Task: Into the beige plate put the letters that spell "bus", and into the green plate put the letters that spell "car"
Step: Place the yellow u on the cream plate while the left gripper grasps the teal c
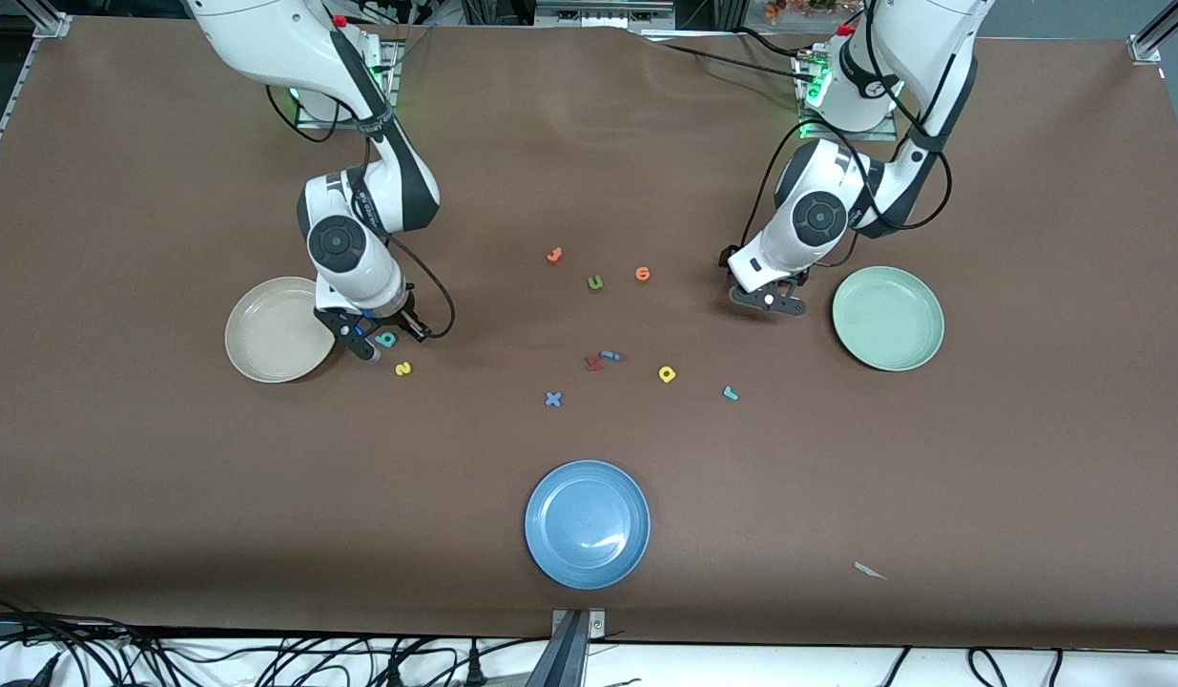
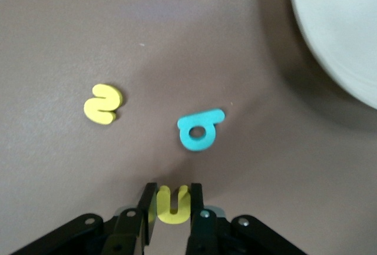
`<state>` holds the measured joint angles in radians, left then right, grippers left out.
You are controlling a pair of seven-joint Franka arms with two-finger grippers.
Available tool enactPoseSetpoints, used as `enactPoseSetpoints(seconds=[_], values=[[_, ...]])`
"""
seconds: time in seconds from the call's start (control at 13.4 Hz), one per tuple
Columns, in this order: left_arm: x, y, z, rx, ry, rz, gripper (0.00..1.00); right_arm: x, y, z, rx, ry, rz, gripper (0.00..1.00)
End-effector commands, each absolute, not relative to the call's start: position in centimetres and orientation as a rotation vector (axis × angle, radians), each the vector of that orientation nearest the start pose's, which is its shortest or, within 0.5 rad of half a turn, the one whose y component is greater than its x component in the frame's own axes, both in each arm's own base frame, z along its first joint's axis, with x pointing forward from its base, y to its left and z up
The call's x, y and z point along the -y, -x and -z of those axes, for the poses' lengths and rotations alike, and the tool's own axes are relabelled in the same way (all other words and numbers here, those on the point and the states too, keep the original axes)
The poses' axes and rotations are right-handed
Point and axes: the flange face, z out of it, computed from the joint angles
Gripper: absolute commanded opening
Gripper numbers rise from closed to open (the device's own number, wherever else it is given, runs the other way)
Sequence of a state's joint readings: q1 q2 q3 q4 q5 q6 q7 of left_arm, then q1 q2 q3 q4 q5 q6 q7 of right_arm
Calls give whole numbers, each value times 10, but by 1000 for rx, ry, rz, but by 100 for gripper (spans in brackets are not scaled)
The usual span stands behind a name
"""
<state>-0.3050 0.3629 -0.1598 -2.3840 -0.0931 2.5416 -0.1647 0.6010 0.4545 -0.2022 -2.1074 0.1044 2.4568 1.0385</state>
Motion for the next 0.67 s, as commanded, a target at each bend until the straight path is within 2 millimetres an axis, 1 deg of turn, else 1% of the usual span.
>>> enactPoseSetpoints(seconds=[0.0, 0.07, 0.15, 0.3, 0.45, 0.6], values=[[218, -418, -158, -321, 3140, -353, 89, -218, -564, -247, -1073, 3085, -202, 8], [219, -421, -160, -323, 3144, -340, 80, -203, -576, -263, -1044, 3117, -251, 8], [220, -423, -162, -323, 3147, -331, 79, -183, -585, -273, -988, 3144, -285, 8], [221, -423, -161, -323, 3148, -329, 79, -134, -598, -284, -845, 3185, -318, 8], [222, -423, -161, -323, 3149, -329, 79, -85, -604, -286, -702, 3222, -347, 8], [226, -426, -163, -333, 3152, -317, 79, -36, -604, -277, -581, 3228, -402, 8]])
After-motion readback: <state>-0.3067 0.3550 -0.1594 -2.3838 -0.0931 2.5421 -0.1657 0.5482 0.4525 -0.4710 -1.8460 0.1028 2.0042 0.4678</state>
